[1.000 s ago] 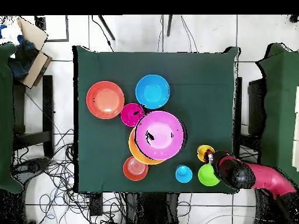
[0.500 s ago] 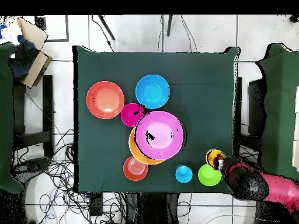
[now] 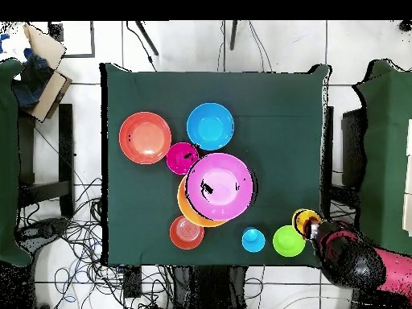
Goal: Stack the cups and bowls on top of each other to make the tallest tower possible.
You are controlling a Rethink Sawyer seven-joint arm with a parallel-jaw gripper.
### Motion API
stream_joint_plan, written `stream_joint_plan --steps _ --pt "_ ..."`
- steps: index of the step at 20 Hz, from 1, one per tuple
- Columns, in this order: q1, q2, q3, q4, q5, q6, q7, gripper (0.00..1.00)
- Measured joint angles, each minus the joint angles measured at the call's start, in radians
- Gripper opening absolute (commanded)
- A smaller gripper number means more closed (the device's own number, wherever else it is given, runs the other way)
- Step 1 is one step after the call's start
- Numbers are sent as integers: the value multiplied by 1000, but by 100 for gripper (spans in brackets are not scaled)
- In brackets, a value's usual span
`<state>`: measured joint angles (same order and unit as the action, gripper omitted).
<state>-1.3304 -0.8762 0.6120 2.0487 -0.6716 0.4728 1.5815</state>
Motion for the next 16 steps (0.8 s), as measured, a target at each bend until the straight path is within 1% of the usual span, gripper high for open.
stream_joint_plan --steps 2,7,12,13,16 --pt "0 -43 0 20 37 13 0 0" --pt "0 -122 0 53 93 24 0 0" --pt "17 -158 -8 65 98 24 0 0" --pt "39 -162 -21 65 98 24 0 0" --pt "74 -164 -42 68 98 24 0 0"
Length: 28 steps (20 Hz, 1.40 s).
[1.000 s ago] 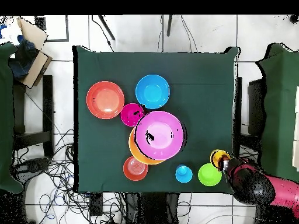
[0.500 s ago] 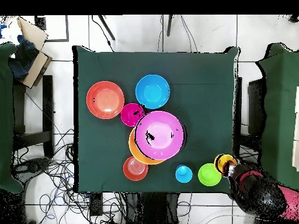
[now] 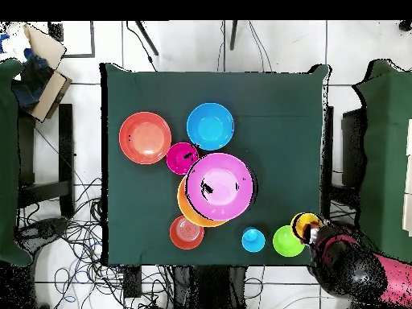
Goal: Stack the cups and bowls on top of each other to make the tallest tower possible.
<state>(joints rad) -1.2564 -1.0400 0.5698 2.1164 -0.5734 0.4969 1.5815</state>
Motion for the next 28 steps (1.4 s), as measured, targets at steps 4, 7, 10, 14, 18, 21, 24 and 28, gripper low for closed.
stream_joint_plan --steps 4,7,10,14,18,21,24,28 --pt "47 -20 -25 16 0 0 0 0" --pt "87 -49 -50 33 1 0 5 0" --pt "132 -78 -84 52 1 0 16 0" --pt "206 -123 -142 83 10 0 46 0" --pt "253 -148 -183 102 30 0 77 0" --pt "308 -162 -230 117 46 0 120 0" --pt "366 -163 -275 125 53 0 169 0" --pt "425 -160 -317 129 59 0 221 0"
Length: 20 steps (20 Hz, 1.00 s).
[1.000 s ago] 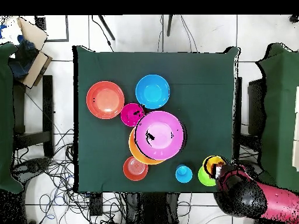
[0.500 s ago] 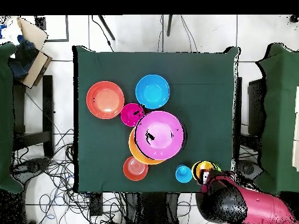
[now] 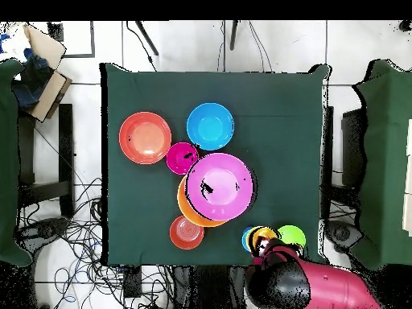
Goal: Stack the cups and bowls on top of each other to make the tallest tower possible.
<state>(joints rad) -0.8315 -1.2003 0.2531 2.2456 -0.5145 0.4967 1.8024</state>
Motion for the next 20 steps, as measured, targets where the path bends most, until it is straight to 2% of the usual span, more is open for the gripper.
stream_joint_plan --steps 3,8,16,20 --pt "58 17 -35 -2 11 0 53 0" --pt "113 54 -63 -25 29 5 99 0" --pt "131 120 -69 -117 75 70 109 0" --pt "128 124 -71 -125 87 71 109 0"
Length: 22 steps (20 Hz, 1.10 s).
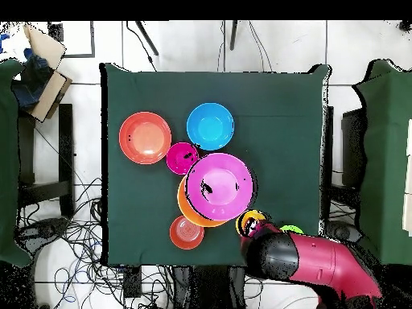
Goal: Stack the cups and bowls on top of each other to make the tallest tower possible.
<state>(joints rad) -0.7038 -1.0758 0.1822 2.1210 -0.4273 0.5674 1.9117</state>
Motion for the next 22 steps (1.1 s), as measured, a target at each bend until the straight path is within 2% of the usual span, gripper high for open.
stream_joint_plan --steps 5,8,11,12,17,20,22 --pt "7 -32 -12 17 7 0 0 0" --pt "34 -54 -33 25 7 1 0 0" --pt "82 -71 -58 26 9 10 0 0" --pt "121 -80 -71 26 19 27 0 0" --pt "183 -86 -76 26 62 85 0 0" --pt "176 -70 -70 24 64 84 0 0" --pt "139 -40 -54 19 64 69 0 0"
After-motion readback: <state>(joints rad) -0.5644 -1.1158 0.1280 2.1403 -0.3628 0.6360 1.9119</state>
